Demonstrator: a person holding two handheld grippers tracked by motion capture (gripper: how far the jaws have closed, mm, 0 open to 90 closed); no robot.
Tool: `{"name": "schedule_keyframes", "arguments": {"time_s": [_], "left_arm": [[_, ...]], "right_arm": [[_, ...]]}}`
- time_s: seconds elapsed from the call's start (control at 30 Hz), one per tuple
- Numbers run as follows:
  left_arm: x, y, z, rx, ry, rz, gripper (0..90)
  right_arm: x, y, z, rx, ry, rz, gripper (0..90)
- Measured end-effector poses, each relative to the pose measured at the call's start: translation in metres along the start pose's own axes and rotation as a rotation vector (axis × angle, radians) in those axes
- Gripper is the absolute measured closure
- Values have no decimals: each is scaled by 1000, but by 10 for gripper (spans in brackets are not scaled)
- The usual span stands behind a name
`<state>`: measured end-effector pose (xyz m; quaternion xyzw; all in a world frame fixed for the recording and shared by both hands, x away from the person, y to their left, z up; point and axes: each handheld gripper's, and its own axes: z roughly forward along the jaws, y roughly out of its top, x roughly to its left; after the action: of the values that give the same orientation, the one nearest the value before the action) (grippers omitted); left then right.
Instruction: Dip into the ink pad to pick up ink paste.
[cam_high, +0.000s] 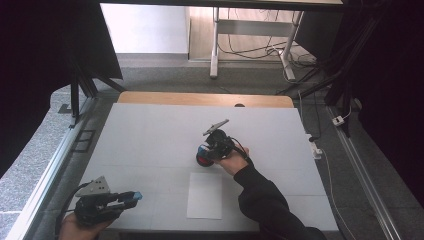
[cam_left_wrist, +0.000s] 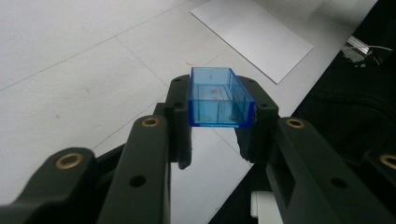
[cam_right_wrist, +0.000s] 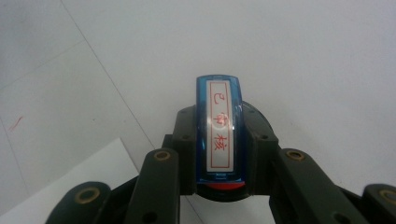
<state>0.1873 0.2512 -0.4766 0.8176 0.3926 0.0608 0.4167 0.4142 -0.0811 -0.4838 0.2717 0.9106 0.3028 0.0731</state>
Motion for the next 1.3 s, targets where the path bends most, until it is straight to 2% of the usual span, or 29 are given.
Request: {"name": "schedule_keyframes", "arguments": {"time_s": [0.13, 0.23, 0.3, 0.73, 0.8, 0.97, 1.03, 1.17, 1.3], "left_arm": [[0, 0, 0, 2, -1, -1, 681], [0, 0, 0, 3, 0, 0, 681], [0, 0, 1, 4, 0, 2, 681], [1, 0, 1, 3, -5, -10, 681], [1, 0, 0, 2, -4, -12, 681], [1, 0, 0, 2, -5, -8, 681], [1, 0, 0, 4, -5, -6, 681], [1, 0, 0, 1, -6, -9, 681], [2, 0, 0, 1, -8, -10, 681]], "right_arm": [[6, 2, 1, 15, -31, -26, 708], [15, 4, 2, 32, -80, -72, 708], [17, 4, 2, 37, -91, -73, 709], [-6, -4, 2, -19, 27, 52, 710], [-5, -4, 2, -17, 23, 47, 710], [5, -2, 2, -3, -32, -2, 709], [6, -2, 2, -3, -40, -9, 709], [3, -4, 2, -16, -21, 7, 707], [2, -5, 1, -28, -15, -6, 706]]}}
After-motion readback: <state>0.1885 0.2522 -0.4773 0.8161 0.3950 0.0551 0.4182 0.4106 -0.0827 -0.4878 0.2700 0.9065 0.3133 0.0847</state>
